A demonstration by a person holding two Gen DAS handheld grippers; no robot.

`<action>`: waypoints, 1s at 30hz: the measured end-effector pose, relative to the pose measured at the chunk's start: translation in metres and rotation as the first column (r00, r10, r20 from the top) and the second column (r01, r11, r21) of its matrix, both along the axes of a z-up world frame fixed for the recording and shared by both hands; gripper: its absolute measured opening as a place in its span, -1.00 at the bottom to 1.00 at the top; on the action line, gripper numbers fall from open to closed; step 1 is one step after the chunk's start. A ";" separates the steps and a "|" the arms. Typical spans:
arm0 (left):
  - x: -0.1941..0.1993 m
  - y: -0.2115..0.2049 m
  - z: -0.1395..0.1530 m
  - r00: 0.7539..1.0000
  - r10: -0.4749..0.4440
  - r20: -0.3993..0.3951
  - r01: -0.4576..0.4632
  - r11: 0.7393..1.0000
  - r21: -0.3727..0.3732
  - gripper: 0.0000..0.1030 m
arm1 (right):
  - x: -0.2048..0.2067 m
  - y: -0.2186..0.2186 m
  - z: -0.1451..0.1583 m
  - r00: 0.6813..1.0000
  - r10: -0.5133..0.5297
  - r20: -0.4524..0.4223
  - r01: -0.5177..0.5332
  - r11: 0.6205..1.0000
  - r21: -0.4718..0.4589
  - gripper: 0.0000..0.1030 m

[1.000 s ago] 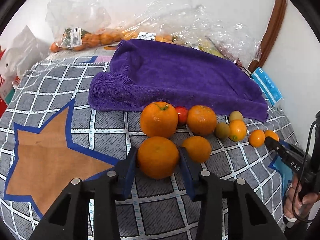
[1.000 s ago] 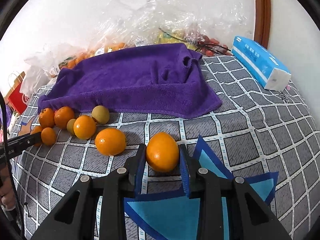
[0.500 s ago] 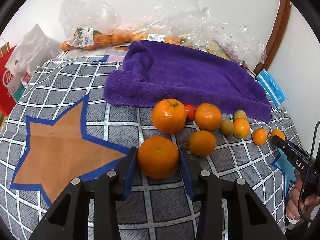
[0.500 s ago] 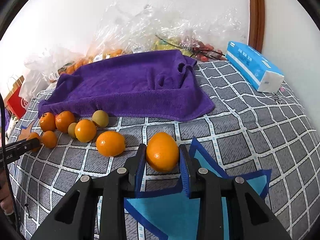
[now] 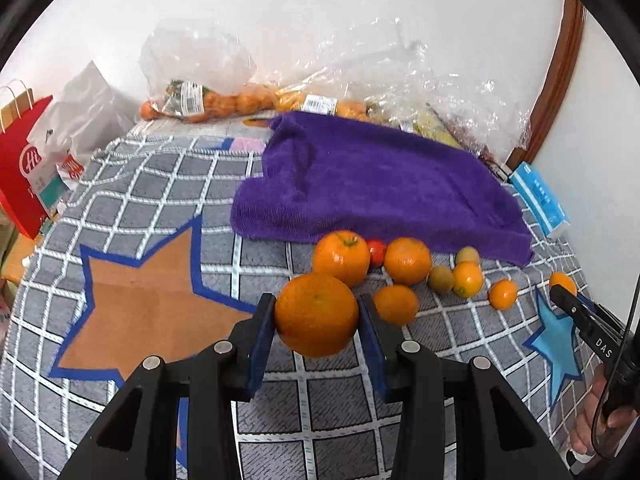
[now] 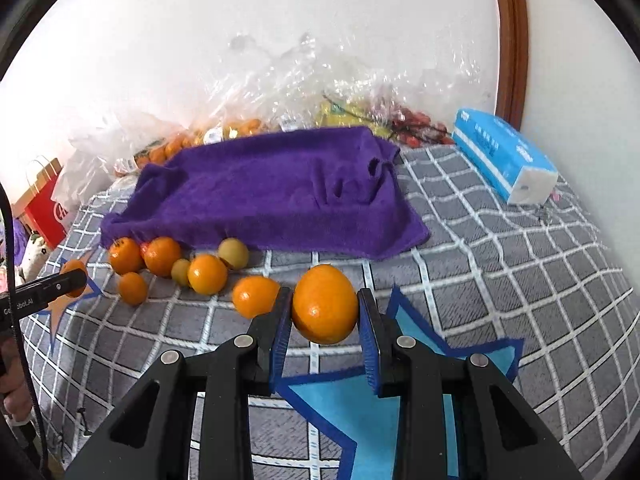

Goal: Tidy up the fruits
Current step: 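Lift both held oranges and carry them over the purple towel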

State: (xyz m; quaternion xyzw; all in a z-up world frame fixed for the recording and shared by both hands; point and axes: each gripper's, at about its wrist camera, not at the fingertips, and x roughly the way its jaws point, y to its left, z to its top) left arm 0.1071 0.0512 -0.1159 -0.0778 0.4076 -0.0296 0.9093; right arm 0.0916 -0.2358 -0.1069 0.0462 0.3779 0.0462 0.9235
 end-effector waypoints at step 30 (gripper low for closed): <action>0.112 -0.031 0.055 0.994 -0.013 0.107 0.014 1.000 -0.011 -0.25 | 0.114 0.018 0.072 0.990 0.051 0.133 -0.053 0.999 0.007 -0.38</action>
